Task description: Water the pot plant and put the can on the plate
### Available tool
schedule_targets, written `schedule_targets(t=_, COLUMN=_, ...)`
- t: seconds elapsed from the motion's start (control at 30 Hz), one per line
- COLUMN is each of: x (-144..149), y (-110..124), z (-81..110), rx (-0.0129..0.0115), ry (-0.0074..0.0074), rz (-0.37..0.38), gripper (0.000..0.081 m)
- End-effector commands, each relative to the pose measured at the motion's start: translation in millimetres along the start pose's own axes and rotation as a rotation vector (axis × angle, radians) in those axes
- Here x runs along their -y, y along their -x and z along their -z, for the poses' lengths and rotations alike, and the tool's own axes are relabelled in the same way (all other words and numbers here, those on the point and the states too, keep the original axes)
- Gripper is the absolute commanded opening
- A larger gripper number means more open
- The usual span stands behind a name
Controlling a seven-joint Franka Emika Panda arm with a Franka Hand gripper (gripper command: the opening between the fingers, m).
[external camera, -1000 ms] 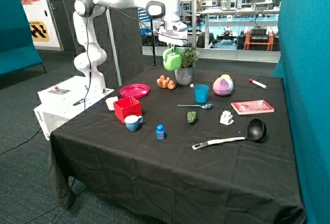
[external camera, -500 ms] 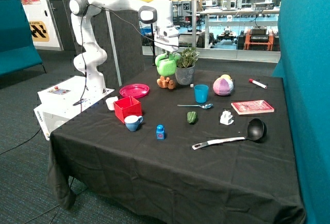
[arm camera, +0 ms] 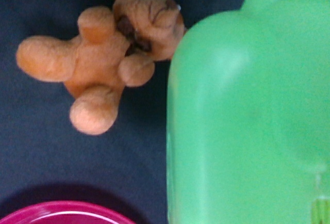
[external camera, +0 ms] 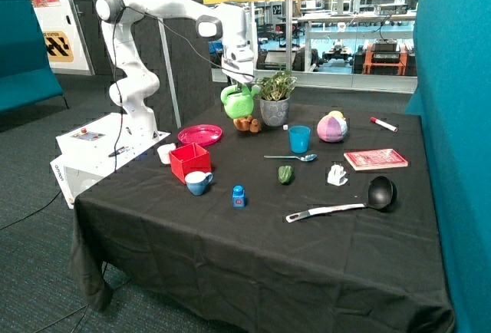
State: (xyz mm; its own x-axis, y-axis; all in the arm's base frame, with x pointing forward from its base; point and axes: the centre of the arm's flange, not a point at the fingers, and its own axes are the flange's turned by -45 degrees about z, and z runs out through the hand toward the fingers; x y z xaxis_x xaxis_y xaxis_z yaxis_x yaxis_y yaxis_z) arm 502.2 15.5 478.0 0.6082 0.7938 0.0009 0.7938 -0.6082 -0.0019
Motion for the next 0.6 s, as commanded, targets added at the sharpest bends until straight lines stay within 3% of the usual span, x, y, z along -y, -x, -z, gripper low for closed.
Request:
schedule_targets(t=0.0, x=10.6, y=19.5, z=-7.7, rx=0.0009, ry=0.0019, rz=-0.036, gripper=0.0000)
schedule_targets(t=0.57, x=30.1, y=70.5, z=-31.4, rx=0.0008, ry=0.0019, rz=-0.110, gripper=0.0000)
